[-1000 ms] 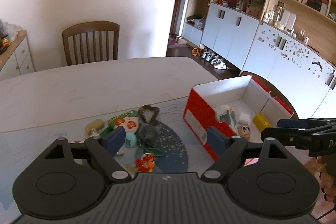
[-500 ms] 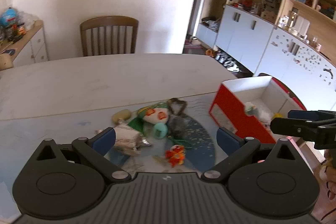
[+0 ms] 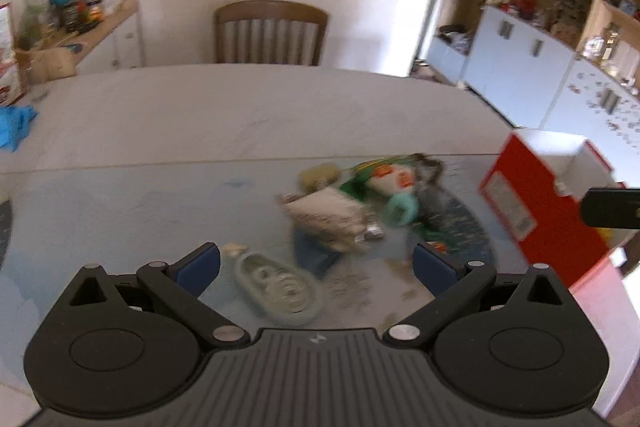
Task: Organize objects
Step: 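Withdraw both tools from the box back toward the pile, then grasp the white-teal tape dispenser with left tool while right tool grasps red dragon plush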
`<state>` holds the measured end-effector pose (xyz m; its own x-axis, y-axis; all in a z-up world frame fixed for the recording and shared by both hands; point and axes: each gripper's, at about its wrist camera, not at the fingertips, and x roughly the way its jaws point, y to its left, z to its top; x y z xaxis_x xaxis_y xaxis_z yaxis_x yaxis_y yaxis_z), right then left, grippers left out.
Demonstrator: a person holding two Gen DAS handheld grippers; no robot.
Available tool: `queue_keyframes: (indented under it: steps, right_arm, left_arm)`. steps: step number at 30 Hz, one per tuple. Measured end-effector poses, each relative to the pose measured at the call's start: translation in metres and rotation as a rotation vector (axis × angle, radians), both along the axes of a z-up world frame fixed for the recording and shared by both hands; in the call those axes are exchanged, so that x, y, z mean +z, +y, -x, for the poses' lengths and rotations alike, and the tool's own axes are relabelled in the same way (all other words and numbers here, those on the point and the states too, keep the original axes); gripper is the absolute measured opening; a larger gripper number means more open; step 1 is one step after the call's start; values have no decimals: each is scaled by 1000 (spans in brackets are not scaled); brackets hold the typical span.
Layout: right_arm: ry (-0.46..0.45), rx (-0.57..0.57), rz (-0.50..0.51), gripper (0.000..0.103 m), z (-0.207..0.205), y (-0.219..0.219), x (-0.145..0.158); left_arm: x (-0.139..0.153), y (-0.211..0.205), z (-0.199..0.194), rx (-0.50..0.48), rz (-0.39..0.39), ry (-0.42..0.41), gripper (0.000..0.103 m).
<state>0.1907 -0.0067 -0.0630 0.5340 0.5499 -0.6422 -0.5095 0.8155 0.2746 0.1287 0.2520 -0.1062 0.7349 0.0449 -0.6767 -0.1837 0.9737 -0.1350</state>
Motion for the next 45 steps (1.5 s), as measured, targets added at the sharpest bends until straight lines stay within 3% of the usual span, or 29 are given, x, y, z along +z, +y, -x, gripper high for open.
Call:
queue_keyframes:
  steps: [5,9,14,24,34,45]
  right_arm:
    - [45,63,33,102,-10,19,-12]
    - [105,108,72,97,-18,33,-28]
    - [125,90,146,97,-26,43,-49]
    - [171,-6,259,86,-57,61,-88]
    - [199,-24,290,74,-67,74,-109]
    - [178,-28,302,61,-64,78,-112]
  left_arm:
    - [-21,9,-4,20,-39,23,103]
    - [-40,17,-14,38,-9,63,103]
    - [-58,22,-30,70,2,118,103]
    - [-84,16,-56,105,-23,182,103]
    - [-93,3,-57,133,-100,187,103]
    - [-91,2,-53,138,-105,180,98]
